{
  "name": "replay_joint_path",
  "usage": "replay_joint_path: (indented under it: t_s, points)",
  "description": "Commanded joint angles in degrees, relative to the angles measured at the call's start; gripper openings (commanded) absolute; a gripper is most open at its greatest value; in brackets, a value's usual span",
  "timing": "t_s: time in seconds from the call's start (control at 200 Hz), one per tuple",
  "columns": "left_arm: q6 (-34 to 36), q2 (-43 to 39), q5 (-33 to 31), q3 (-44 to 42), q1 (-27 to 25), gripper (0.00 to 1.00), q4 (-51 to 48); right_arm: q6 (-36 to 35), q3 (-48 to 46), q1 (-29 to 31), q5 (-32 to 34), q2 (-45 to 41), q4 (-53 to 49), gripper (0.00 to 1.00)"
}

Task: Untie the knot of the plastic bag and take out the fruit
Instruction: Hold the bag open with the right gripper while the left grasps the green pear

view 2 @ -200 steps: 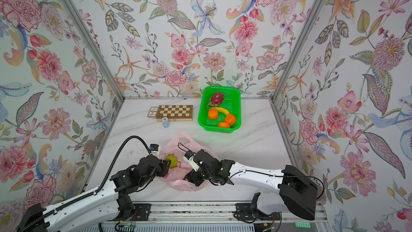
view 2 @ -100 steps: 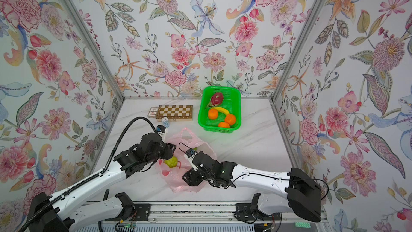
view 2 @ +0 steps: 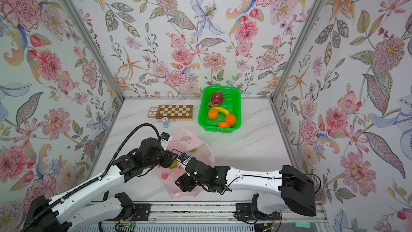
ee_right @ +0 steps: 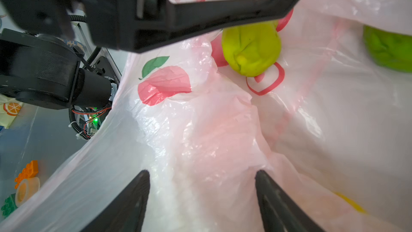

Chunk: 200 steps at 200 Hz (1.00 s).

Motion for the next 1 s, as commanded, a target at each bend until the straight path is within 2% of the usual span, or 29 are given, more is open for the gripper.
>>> replay_joint_path:
  t_s: [0.0,0.105,0.33,0.49,0.721,0.806,0.996]
  points:
    - [3.2,1.0,-2.6,-1.2,-0.1,0.6,-2.4,1.6,-0.9,0.4,2.0,0.5,3.9,0.76]
    - [4.4,2.9,-6.3,-1.2,-0.1,0.63,-2.1,1.3,-0.9,0.2,2.6,0.4,4.4,0.77]
    - [6.7,10.1,-7.0,-0.4,0.0,0.68,-0.3,1.2,-0.7,-0.8,2.8,1.2,4.2,0.8]
    - [6.5,15.3,-10.9,1.8,0.2,0.74,-0.7,1.0,-0.7,-1.5,2.1,1.0,4.2,0.83]
    - [7.3,21.3,-10.3,4.2,0.3,0.77,-2.8,1.1,-0.6,-2.5,1.4,0.4,3.7,0.85]
    - [6.9,22.2,-10.4,4.3,0.4,0.68,-3.5,1.4,-0.8,-3.0,1.7,0.0,3.7,0.86]
    - [7.3,22.5,-8.0,4.4,0.9,0.42,-3.3,2.0,-0.7,-4.4,3.3,-2.1,3.0,0.86]
